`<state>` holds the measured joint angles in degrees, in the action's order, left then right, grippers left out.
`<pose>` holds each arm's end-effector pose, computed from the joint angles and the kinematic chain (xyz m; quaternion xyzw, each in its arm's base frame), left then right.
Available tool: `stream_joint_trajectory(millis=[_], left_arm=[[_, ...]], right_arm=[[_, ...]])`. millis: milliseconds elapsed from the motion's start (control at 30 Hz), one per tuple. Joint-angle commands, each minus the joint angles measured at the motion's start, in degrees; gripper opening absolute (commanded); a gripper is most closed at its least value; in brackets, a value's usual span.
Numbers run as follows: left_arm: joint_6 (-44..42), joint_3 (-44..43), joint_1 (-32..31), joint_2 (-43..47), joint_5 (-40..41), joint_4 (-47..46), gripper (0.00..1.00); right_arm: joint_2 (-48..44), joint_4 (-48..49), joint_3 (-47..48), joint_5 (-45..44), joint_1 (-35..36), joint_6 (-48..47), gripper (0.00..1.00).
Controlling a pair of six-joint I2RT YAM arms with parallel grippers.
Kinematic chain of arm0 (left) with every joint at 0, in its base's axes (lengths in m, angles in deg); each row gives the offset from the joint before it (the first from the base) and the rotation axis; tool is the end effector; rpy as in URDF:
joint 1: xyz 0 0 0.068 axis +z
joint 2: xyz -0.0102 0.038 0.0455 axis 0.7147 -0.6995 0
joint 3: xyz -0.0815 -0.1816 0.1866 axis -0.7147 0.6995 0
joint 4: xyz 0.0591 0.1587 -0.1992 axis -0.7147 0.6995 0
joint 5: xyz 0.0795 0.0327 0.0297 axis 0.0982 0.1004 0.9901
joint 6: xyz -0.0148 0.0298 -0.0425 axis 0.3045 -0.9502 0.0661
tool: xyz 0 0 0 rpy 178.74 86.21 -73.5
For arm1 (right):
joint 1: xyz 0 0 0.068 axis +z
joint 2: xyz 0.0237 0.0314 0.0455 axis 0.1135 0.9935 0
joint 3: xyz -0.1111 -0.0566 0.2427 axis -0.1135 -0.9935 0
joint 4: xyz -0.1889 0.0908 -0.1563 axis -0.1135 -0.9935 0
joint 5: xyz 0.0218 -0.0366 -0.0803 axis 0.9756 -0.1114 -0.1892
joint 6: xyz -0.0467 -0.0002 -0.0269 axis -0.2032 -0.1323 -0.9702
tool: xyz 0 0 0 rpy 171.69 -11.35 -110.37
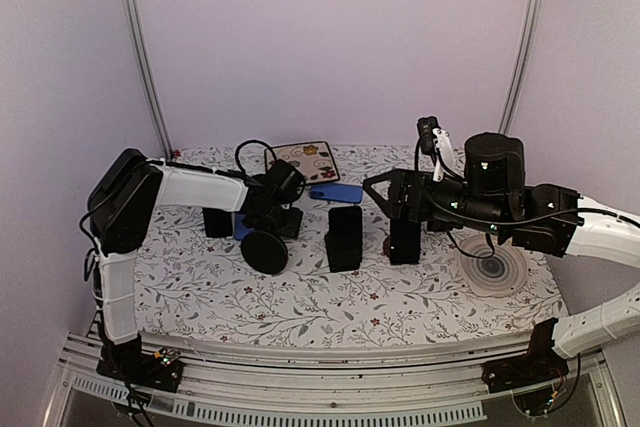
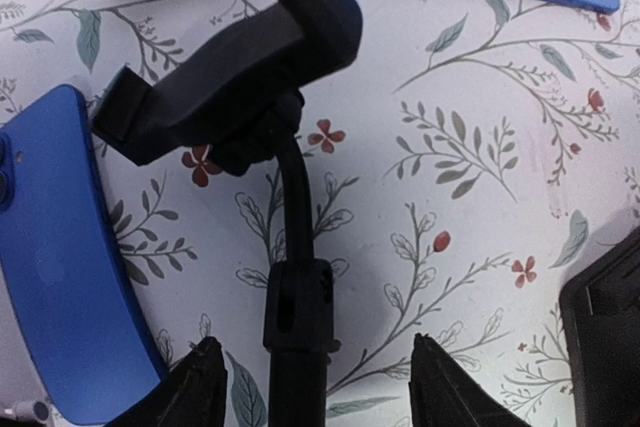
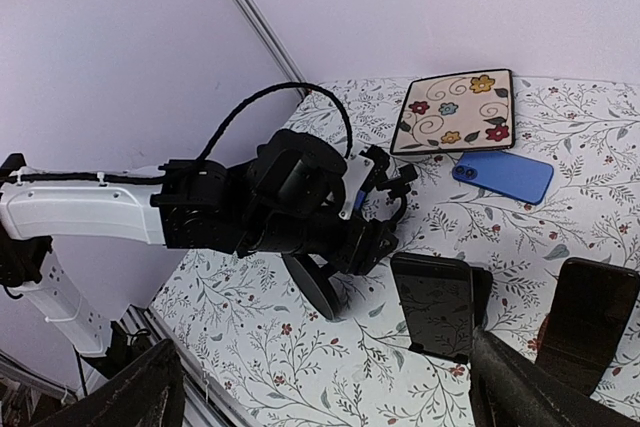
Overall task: Place the phone on the phone stand
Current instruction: Pick up the phone stand from the center of the board.
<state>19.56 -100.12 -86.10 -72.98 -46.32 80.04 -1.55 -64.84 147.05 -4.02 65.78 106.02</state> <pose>0.3293 -0.2687 0.1453 0.0821 0.9562 -0.0278 0.2795 0.1417 0.2226 0.3516 -0.1267 0.7922 0.3567 0.4787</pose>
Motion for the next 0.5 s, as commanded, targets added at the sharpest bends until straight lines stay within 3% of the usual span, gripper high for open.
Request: stream_joint_trajectory(millis=[0,333,467], left_arm=[[-1.6,-2.7,1.4,-2.8,-1.2,1.1,0.63],[-3.0,-4.6,1.9,-6.4,-1.1,1.8,0.48],[-2.9,-4.4,1.7,-5.6,-0.2,1.8,0.31]], right_arm=[[-0.7,-0.1,-1.0,0.0,-0.1,0.4,0.99],[-0.6,-0.2,-0.9,-0.2,-0.1,0.4,0.99],[-0.4,-0.1,-0.9,-0.1,-0.2,0.3,0.99]])
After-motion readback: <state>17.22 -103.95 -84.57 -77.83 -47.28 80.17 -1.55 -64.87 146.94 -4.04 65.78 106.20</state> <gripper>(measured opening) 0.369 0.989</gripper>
